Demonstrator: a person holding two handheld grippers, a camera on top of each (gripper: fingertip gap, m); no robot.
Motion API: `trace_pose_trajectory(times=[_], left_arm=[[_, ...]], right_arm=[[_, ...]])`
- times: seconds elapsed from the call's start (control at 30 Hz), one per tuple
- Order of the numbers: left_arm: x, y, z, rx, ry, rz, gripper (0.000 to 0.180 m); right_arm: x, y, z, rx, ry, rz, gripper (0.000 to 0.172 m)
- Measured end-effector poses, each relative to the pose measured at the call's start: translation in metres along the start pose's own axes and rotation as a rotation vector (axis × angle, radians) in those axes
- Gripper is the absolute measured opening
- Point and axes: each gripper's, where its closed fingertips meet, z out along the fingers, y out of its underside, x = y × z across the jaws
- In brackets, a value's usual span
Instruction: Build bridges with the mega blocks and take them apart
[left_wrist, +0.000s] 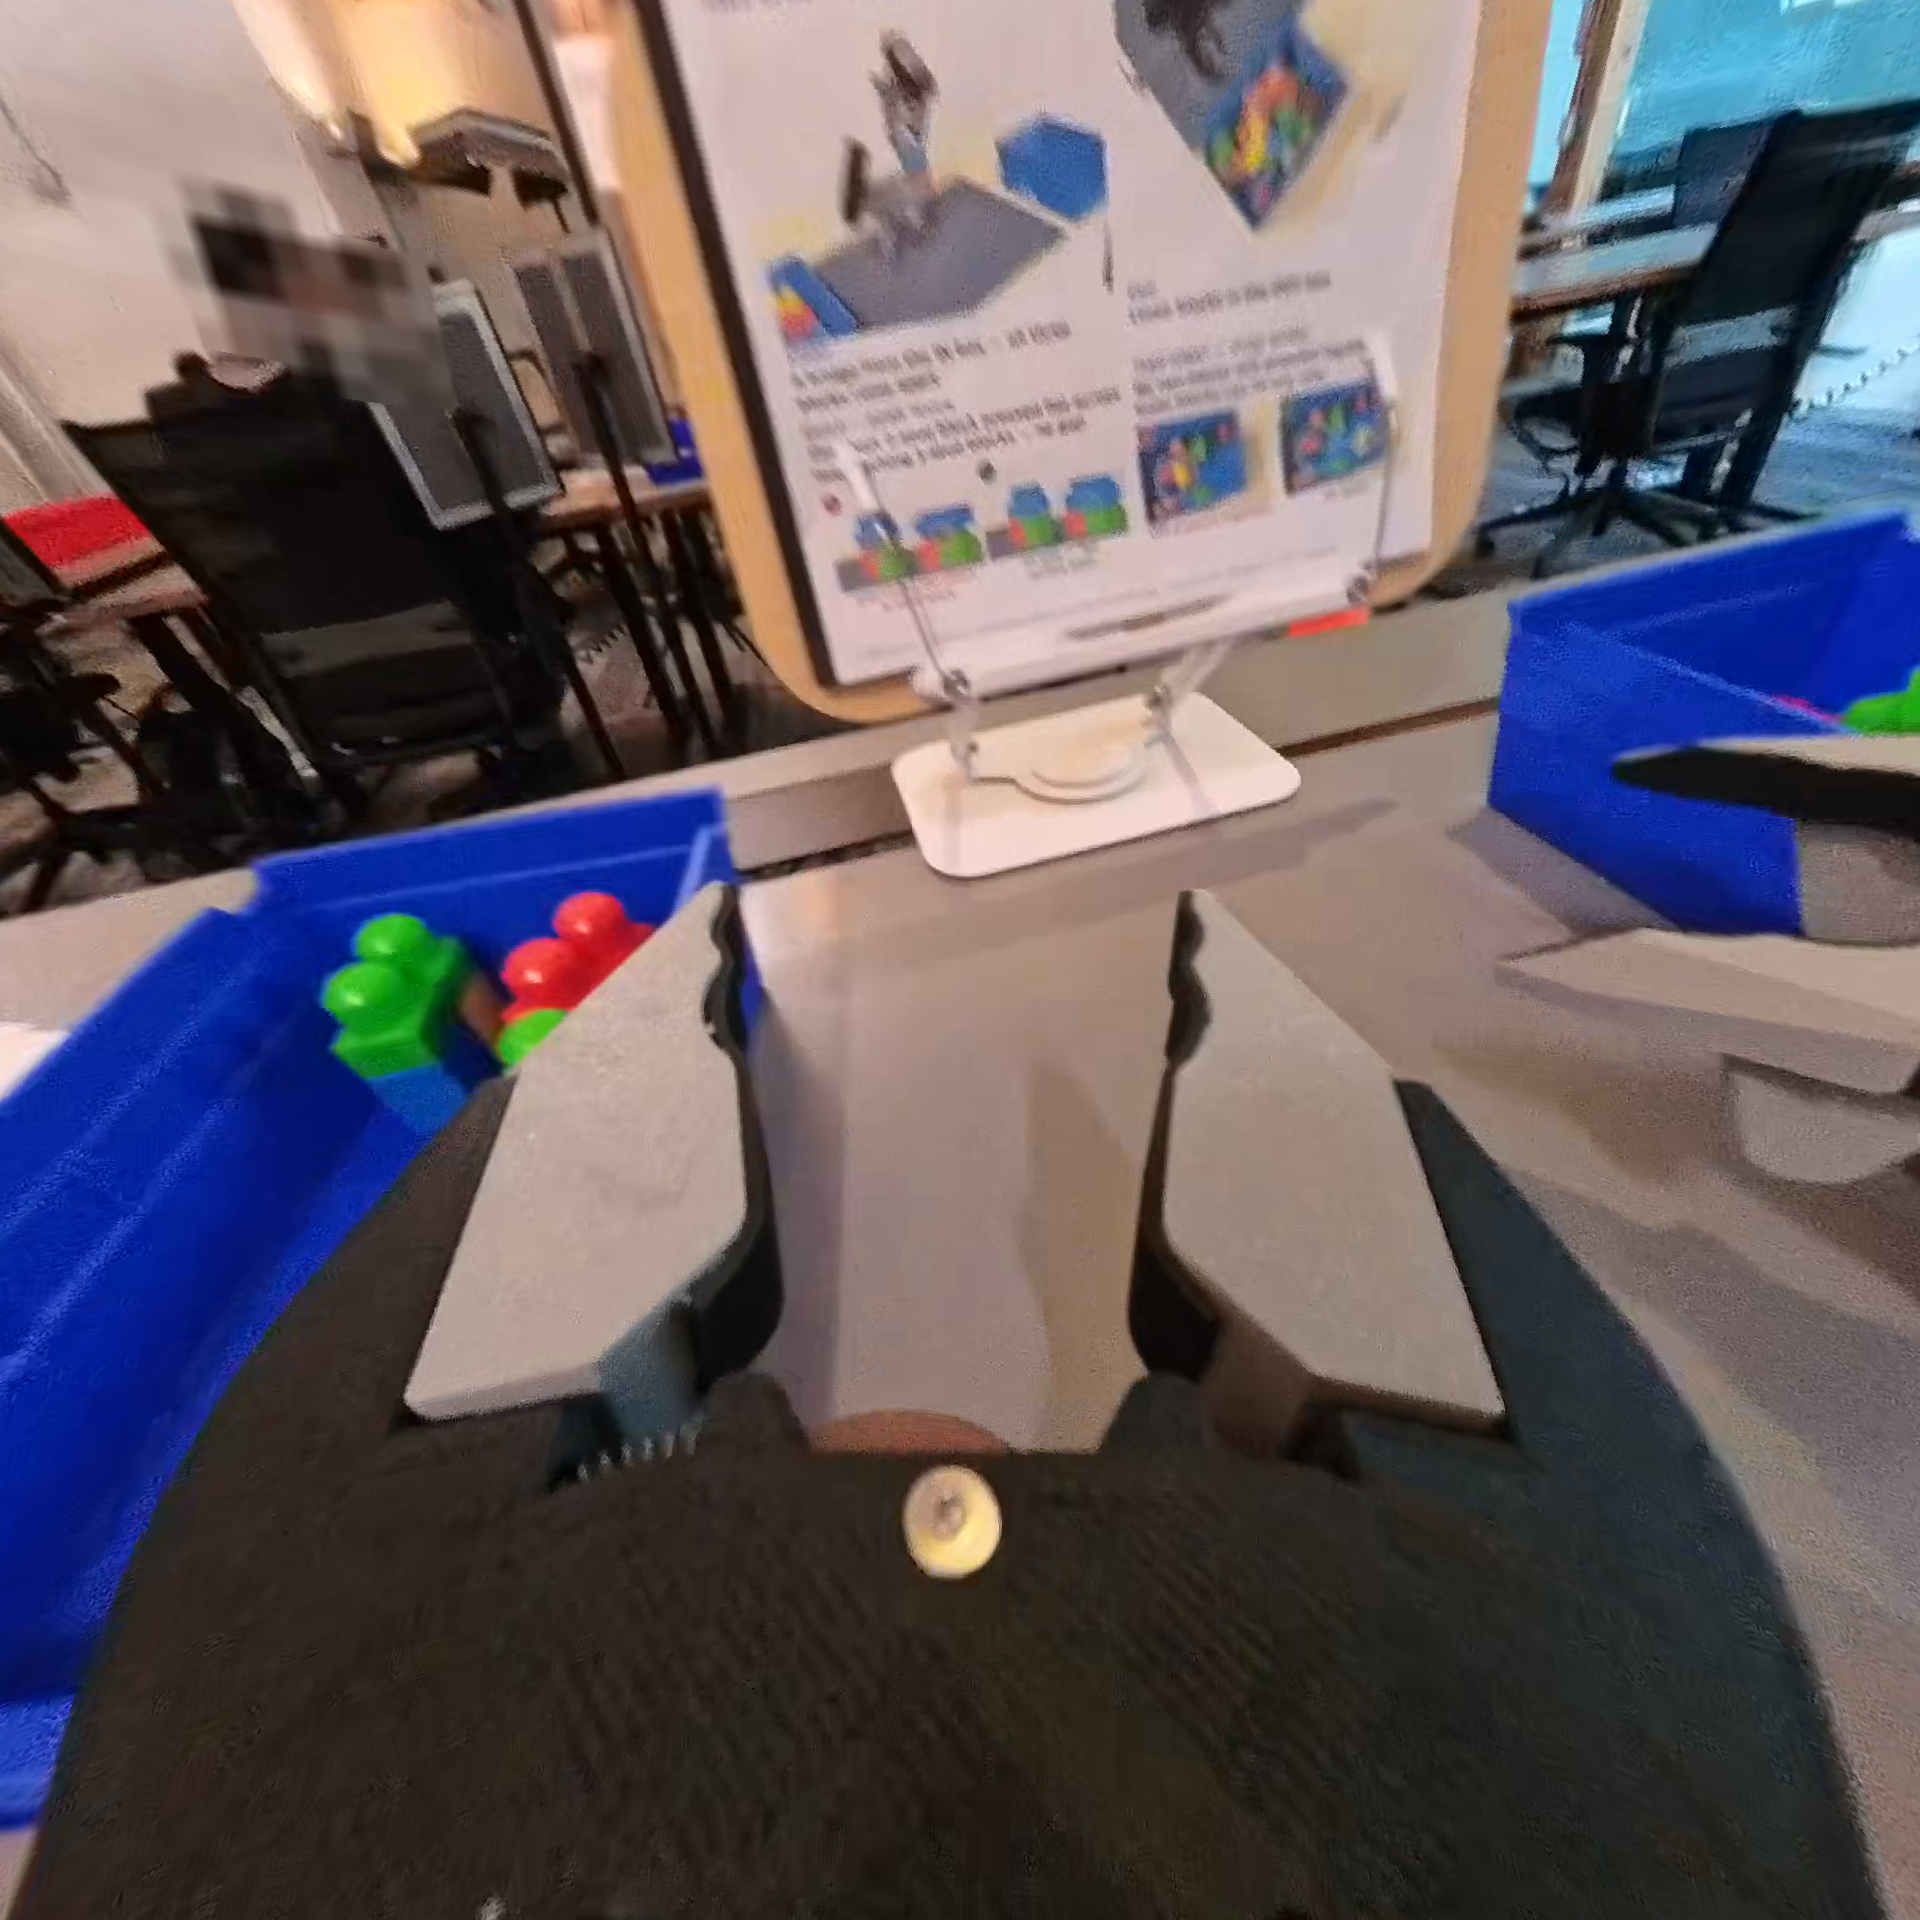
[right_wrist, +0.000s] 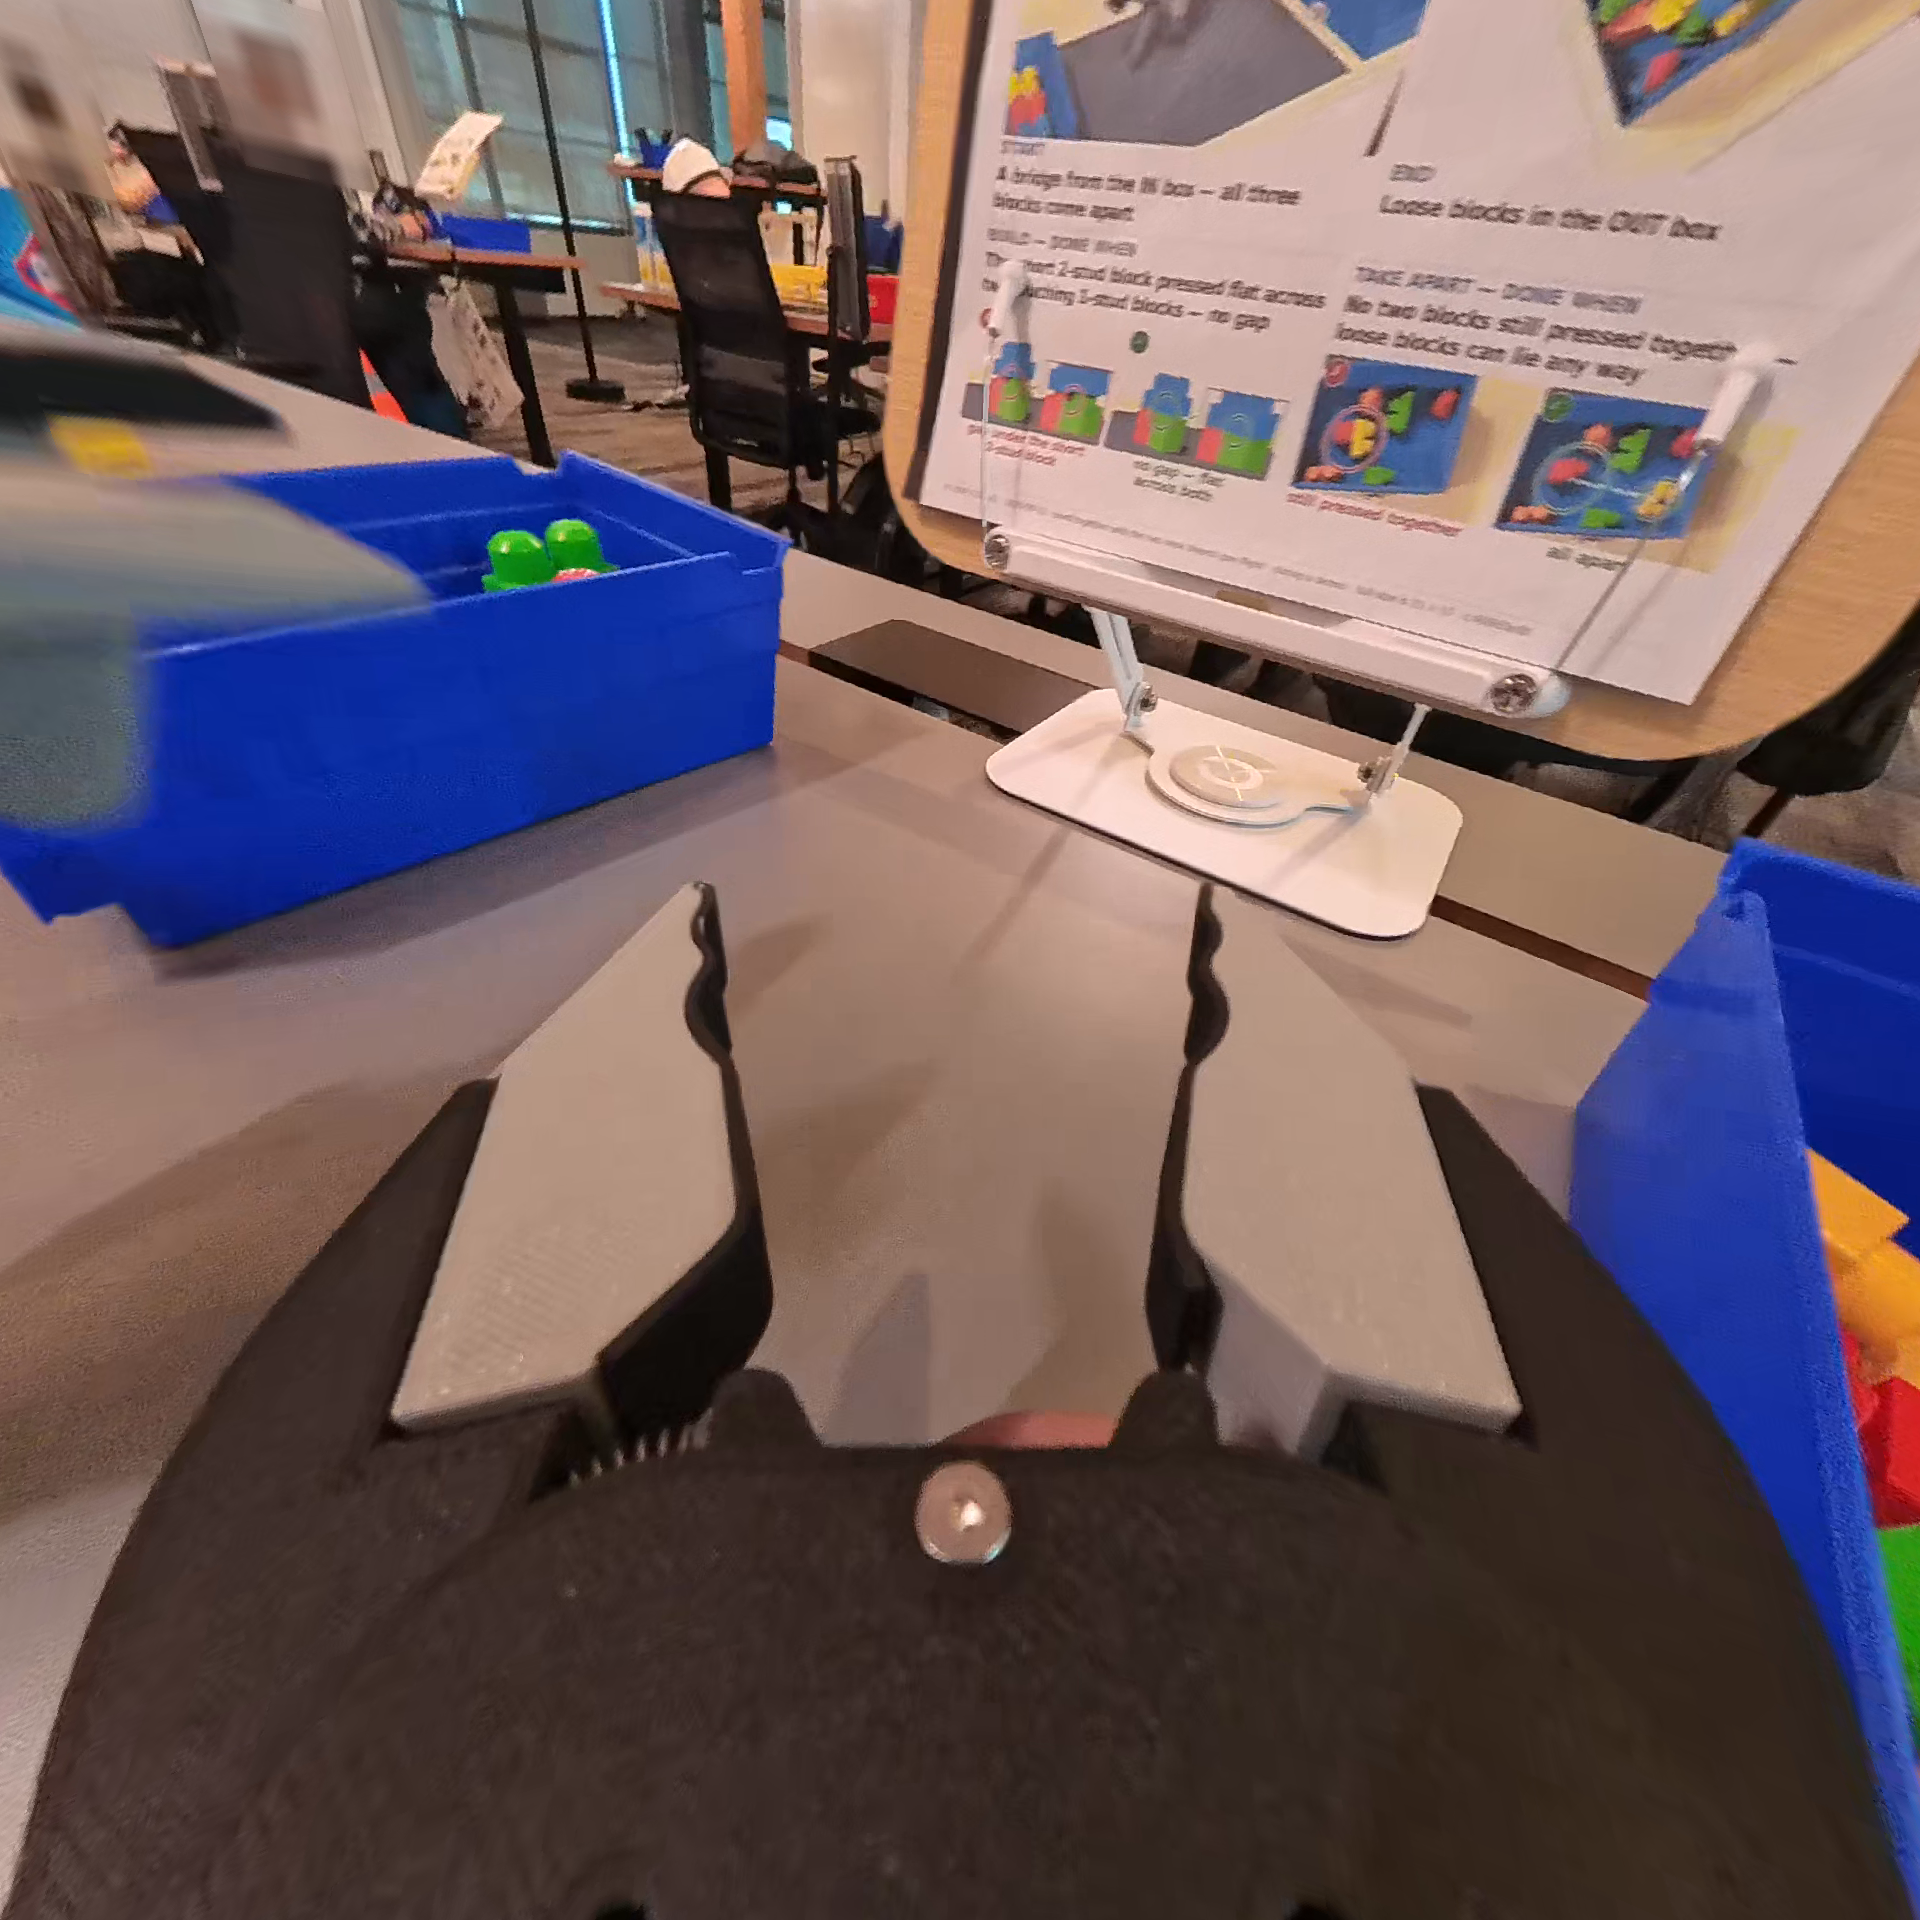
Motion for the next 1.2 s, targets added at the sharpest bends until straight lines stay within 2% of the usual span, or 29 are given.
trace_pose_trajectory(times=[0.07, 0.13, 0.23, 0.33, 0.4, 0.43, 0.53, 0.6, 0.63, 0.7, 0.77, 0.87, 1.0, 1.1, 1.2], left_arm=[[-0.05, -0.026, -0.013, 0.017, -0.049, -0.02, 0.073], [-0.103, -0.032, -0.01, -0.061, -0.073, -0.048, 0.072], [-0.164, -0.006, 0.021, -0.266, -0.102, -0.098, 0.073], [-0.165, 0.055, 0.053, -0.544, -0.002, -0.186, 0.07], [-0.156, 0.083, 0.066, -0.638, 0.037, -0.193, 0.056], [-0.157, 0.094, 0.072, -0.669, 0.013, -0.179, 0.058], [-0.151, 0.118, 0.084, -0.746, 0.007, -0.19, 0.069], [-0.144, 0.125, 0.089, -0.767, 0.022, -0.206, 0.069], [-0.142, 0.129, 0.091, -0.781, 0.031, -0.205, 0.067], [-0.14, 0.146, 0.085, -0.868, 0.047, -0.165, 0.039], [-0.144, 0.167, 0.077, -0.954, 0.054, -0.088, 0.041], [-0.158, 0.164, 0.074, -0.923, 0.045, -0.109, 0.039], [-0.17, 0.135, 0.062, -0.866, 0.067, -0.09, 0.039], [-0.15, 0.086, 0.051, -0.76, 0.227, -0.089, 0.039], [-0.105, 0.028, 0.03, -0.622, 0.444, 0.033, 0.038]], right_arm=[[0.005, 0.001, 0.0, -0.002, -0.001, 0.032, 0.086], [0.003, 0.004, 0.003, -0.016, -0.016, 0.052, 0.086], [-0.004, 0.009, 0.008, -0.042, -0.028, 0.028, 0.085], [-0.011, 0.013, 0.011, -0.062, -0.025, -0.023, 0.084], [-0.012, 0.013, 0.011, -0.064, -0.017, -0.051, 0.084], [-0.012, 0.012, 0.01, -0.062, -0.013, -0.06, 0.084], [-0.01, 0.008, 0.007, -0.047, -0.006, -0.06, 0.083], [-0.008, 0.006, 0.006, -0.041, -0.005, -0.045, 0.082], [-0.007, 0.005, 0.005, -0.038, -0.006, -0.037, 0.082], [-0.006, 0.005, 0.005, -0.038, -0.008, -0.025, 0.082], [-0.007, 0.004, 0.004, -0.038, -0.013, -0.016, 0.082], [-0.009, 0.001, 0.002, -0.026, -0.023, -0.011, 0.081], [-0.018, 0.0, 0.002, -0.03, -0.054, -0.021, 0.078], [-0.029, 0.003, 0.004, -0.051, -0.105, -0.038, 0.077], [-0.047, 0.007, 0.005, -0.077, -0.209, -0.047, 0.072]])
